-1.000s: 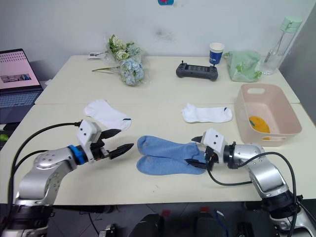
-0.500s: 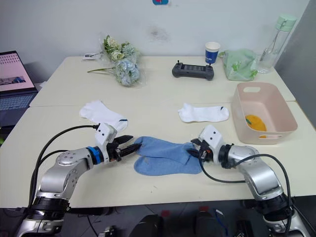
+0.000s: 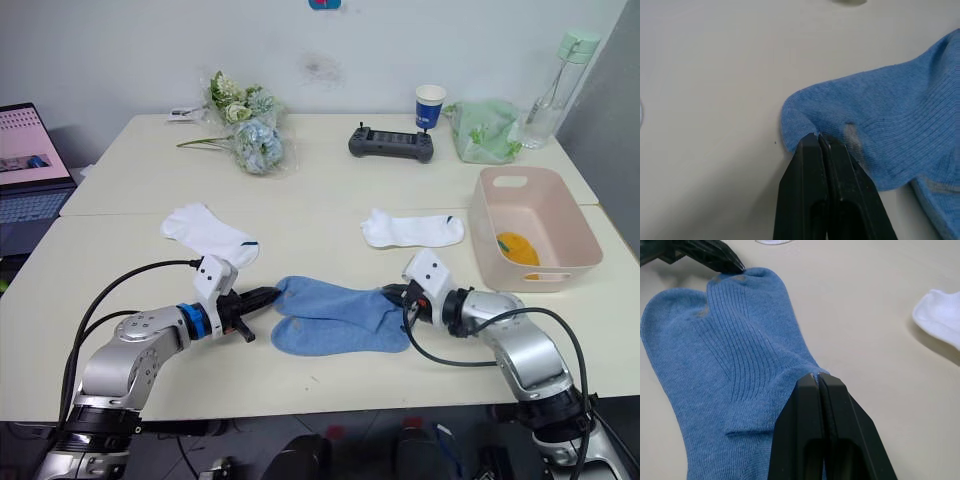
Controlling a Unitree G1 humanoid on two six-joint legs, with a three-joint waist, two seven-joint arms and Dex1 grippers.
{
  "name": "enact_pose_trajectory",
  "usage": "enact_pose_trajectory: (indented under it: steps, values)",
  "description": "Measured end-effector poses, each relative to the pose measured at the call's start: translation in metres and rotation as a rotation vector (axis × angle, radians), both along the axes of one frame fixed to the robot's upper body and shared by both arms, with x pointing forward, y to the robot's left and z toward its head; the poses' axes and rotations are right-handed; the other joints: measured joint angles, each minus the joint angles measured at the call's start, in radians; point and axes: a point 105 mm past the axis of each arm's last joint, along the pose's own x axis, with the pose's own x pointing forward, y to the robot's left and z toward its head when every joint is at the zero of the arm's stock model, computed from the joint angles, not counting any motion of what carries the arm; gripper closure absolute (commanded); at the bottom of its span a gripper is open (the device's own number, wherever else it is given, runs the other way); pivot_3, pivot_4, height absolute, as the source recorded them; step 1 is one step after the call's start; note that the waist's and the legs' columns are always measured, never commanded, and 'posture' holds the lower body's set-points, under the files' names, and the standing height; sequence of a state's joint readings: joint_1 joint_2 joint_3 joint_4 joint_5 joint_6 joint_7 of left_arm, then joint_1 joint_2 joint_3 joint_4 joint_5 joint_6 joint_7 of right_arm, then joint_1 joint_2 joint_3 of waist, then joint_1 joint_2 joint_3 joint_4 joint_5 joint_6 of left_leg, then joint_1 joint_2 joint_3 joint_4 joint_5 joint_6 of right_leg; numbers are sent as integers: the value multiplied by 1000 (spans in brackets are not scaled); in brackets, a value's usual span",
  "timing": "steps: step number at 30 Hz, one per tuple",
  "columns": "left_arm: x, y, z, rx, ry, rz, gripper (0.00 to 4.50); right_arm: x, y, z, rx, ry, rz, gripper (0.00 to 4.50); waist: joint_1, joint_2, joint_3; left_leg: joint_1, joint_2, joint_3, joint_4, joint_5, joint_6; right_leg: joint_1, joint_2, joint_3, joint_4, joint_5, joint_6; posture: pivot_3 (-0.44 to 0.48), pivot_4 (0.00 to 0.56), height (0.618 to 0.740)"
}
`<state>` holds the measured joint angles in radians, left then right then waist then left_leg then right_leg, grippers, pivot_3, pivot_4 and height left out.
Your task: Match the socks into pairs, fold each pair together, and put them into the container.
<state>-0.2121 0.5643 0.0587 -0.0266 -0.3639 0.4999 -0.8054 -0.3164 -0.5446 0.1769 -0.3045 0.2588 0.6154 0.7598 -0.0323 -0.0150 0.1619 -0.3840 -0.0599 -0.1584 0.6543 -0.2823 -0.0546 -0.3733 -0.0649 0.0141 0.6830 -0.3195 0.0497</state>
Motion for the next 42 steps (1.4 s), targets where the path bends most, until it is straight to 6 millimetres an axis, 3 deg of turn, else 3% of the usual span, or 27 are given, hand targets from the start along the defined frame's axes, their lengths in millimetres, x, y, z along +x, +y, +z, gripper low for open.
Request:
enact_pose_trajectory:
  steps: [7, 14, 22, 25, 30, 39, 42]
  values:
    - [3, 13, 14, -167, 46, 109, 4480, 1, 3, 8, 16, -8, 29, 4500, 0, 0, 0, 0, 0, 0, 0, 0, 0, 0, 0, 0, 0, 0, 0, 0, 150, 740]
    - [1, 14, 22, -193, 53, 104, 2380, 1, 4, 6, 14, -3, 34, 4500, 0, 0, 0, 0, 0, 0, 0, 0, 0, 0, 0, 0, 0, 0, 0, 0, 150, 740]
    - [6, 4, -4, -108, 137, 91, 2380, 2, 3, 6, 14, -3, 32, 4500, 1, 0, 0, 0, 0, 0, 0, 0, 0, 0, 0, 0, 0, 0, 0, 0, 150, 740]
    - [8, 2, -4, -95, 133, 85, 3000, 2, 3, 6, 14, -3, 31, 4500, 1, 0, 0, 0, 0, 0, 0, 0, 0, 0, 0, 0, 0, 0, 0, 0, 150, 740]
    - [7, 0, -7, -85, 142, 58, 4427, 2, 4, 6, 13, -3, 31, 4500, 1, 0, 0, 0, 0, 0, 0, 0, 0, 0, 0, 0, 0, 0, 0, 0, 150, 740]
    - [1, 0, -4, -120, 147, 47, 4427, 2, 4, 7, 18, -8, 34, 4500, 0, 0, 0, 0, 0, 0, 0, 0, 0, 0, 0, 0, 0, 0, 0, 0, 150, 740]
    - [-3, 2, 13, -191, 130, 49, 4427, 2, 5, 11, 40, -7, 42, 4500, 0, 0, 0, 0, 0, 0, 0, 0, 0, 0, 0, 0, 0, 0, 0, 0, 150, 740]
